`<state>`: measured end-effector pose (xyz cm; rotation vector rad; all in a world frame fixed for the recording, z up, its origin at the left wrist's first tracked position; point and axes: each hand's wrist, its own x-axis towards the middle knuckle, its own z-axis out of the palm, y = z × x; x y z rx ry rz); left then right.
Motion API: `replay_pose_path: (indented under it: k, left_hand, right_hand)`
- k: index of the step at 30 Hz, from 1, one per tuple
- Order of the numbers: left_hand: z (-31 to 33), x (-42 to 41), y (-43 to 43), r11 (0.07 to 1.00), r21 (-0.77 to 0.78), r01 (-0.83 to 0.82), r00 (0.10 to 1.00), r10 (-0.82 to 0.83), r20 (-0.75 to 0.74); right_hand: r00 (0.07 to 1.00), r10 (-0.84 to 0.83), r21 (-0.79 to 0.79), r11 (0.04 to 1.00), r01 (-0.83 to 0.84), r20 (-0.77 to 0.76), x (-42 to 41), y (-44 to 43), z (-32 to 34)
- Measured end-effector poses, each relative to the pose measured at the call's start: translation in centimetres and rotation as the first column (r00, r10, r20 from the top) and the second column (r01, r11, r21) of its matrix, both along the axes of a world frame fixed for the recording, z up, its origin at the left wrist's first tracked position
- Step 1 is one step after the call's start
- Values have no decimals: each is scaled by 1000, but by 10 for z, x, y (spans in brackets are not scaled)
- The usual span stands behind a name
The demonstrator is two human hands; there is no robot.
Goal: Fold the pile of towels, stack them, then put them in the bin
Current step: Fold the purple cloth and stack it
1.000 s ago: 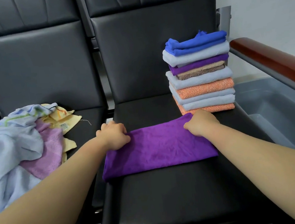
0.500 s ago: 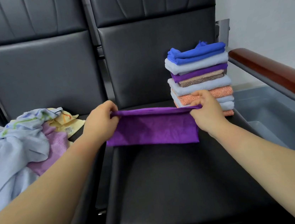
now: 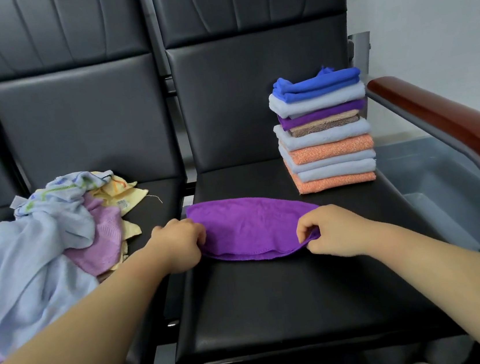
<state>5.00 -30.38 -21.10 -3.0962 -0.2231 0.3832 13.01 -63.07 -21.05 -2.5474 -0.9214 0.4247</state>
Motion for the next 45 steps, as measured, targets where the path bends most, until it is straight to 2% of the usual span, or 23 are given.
replay_pose_path:
  k: [3,5,7,9,11,13,16,19,21,23,26,29,31,32,35,37,42,45]
  left_hand:
    - [3,-1,-20,999,37,-39,994,35,107]
    - [1,0,-36,996,-62,-57,983,67,174]
    - [-3,1,-53,987,-146,-61,978,88,188]
    - [-9,2,-70,981,-164,-104,981,128,143]
    - [-15,2,-82,977,-133,-169,982,179,64]
    - [-21,1,-88,976,-110,-188,982,190,12]
    - [-25,3,-84,981,-103,-162,986,158,-46]
    - [-27,9,-71,984,-123,-128,987,115,-111]
    - [-27,14,-60,986,-137,-96,989,79,-123]
    - [-27,17,-54,985,-156,-69,992,51,-116]
    - [-28,18,-54,980,-179,-85,992,66,-110]
    - [-27,18,-63,990,-136,-31,999,34,16]
    - [-24,17,-71,988,-135,73,988,-53,147]
    - [-23,17,-75,975,-184,125,980,-92,176]
    - [-27,14,-83,927,-348,142,984,-95,148]
    - [-29,13,-85,940,-314,134,985,-92,145]
    - [-27,7,-100,970,-218,104,987,-74,142]
    - [-28,0,-118,965,-161,208,964,-175,199]
  right_hand:
    - [998,31,-35,999,-33,-56,-4,2,3]
    - [989,21,-26,999,-25,-143,-7,4,6]
    - [976,-58,81,994,77,-210,-8,8,7]
    - [967,-226,153,958,243,-122,-2,9,3]
    - [923,-385,113,917,382,5,11,4,-3]
    - [903,-430,18,903,430,13,22,-5,-10]
    - [911,-413,-62,909,413,17,29,-9,-19]
    - [912,-406,8,914,407,56,31,-8,-20]
    - [920,-393,70,917,393,-20,33,-5,-19]
    - [938,-325,71,940,335,-122,33,-4,-19]
    - [961,-215,50,973,227,-176,32,-2,-16]
    - [952,-212,131,961,245,-222,28,0,-16]
    - [948,-283,180,935,307,-146,26,4,-23]
    - [942,-320,190,923,334,-99,25,6,-25]
    - [900,-434,244,870,429,-34,23,9,-28]
    - [877,-480,290,838,463,-13,23,7,-25]
    - [889,-457,290,849,442,-19,25,2,-26]
    - [909,-418,268,876,401,7,26,0,-23]
